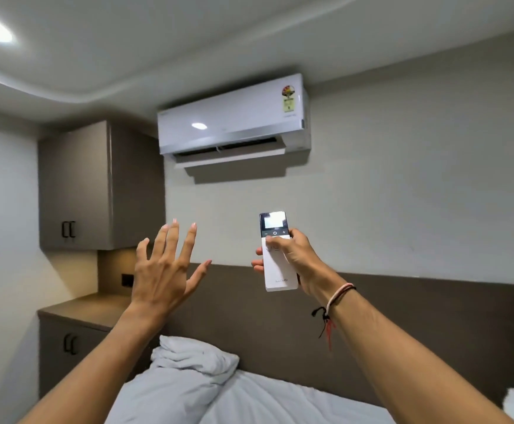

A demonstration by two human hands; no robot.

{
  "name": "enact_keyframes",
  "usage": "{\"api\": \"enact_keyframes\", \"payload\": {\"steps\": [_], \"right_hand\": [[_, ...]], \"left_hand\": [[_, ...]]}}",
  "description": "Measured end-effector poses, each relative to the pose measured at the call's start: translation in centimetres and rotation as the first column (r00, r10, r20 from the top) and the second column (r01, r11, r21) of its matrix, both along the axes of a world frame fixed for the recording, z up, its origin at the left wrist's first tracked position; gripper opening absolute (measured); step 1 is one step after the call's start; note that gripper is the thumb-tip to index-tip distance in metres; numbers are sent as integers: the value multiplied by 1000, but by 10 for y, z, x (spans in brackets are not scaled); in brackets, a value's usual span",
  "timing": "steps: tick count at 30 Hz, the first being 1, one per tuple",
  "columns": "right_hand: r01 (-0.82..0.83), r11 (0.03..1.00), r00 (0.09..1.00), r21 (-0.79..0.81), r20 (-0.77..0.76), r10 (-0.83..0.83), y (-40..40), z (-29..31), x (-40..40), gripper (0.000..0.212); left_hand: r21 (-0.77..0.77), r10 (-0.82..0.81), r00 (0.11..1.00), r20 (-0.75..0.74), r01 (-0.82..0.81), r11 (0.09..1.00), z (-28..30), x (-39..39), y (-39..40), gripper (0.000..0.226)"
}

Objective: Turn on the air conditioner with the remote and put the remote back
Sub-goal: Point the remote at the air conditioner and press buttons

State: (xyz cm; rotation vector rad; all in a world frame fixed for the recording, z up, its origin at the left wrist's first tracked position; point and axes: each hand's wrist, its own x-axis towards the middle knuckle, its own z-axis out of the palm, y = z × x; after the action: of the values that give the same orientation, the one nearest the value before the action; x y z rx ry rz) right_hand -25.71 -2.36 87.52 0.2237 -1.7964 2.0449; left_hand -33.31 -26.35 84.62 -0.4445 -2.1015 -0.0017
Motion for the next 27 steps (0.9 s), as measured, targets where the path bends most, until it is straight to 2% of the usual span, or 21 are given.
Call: {"api": "enact_keyframes", "payload": {"steps": [4,12,27], "right_hand": [[0,1000,1000,10,-4,0,-18,15,-10,41],[21,998,1000,65,0,-21,-41,16,-16,40],[27,999,1000,43,9,-28,-28,0,1,37]], "left_hand": [[10,44,999,5,-44,999,13,4,-16,85],[45,24,999,30,-26,999,21,14,-25,88],[44,-30,996,78,27,999,14,24,-24,88]]}}
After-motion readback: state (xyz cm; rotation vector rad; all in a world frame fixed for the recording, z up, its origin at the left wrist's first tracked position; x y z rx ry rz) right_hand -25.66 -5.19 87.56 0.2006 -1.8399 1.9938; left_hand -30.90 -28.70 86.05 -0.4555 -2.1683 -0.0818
